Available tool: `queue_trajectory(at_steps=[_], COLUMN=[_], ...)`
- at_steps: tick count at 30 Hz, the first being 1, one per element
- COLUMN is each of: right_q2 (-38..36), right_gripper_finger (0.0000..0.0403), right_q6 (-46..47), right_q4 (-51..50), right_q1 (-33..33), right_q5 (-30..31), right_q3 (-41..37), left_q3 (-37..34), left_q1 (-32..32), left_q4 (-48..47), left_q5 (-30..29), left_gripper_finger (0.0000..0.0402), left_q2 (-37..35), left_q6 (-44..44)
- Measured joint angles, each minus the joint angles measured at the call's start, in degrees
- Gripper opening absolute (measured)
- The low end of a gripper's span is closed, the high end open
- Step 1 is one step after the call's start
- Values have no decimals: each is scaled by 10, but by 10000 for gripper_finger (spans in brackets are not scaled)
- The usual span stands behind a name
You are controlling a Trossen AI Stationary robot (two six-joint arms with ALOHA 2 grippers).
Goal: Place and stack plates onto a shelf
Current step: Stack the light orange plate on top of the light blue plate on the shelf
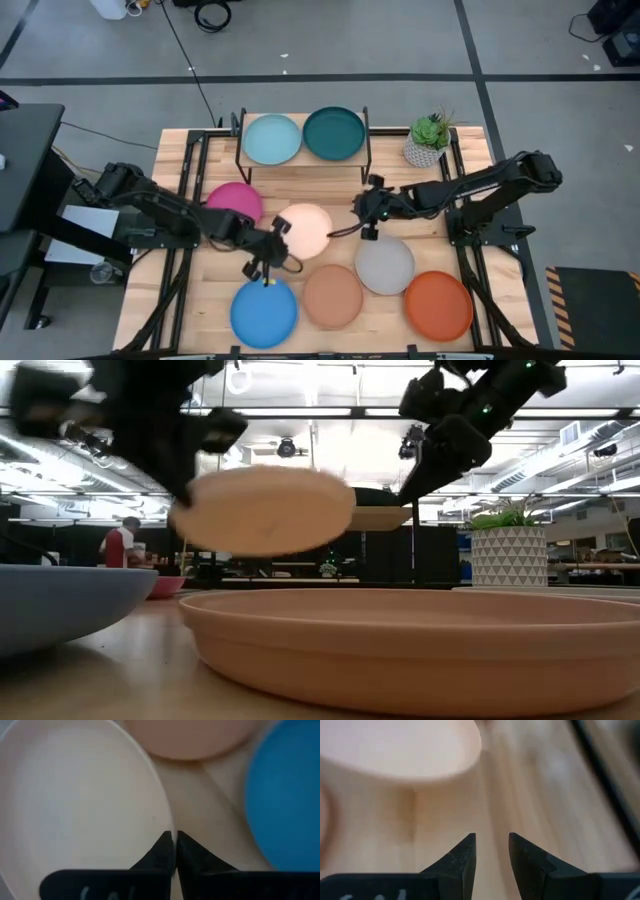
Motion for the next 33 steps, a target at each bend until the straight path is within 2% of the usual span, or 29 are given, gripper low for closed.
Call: queue_trajectory(at_steps=[3,7,13,19,25,33], right_q2=[-42,-89,-103,-82,-58,-53], right_gripper_finger=[122,122,122,122,122,122], right_q6=[27,54,62,61,58,58], right_q4=[-41,-76,-71,-59,-43,-34], right_q1=[0,9,23,26,26,26], right_q5=[23,24,24,23,19,18], right_q3=[0,0,0,0,0,0], left_q3=[60,129,200,204,205,204], left_q1=[38,90,190,311,410,430], left_q4=[-60,-134,-213,-220,-219,-256], left_q5=[-4,-31,-63,-54,21,25], left_gripper_finger=[15,15,15,15,15,15], left_q2=[-17,-51,-64,-55,-39,-17], left_q6=[1,6,60,127,138,138])
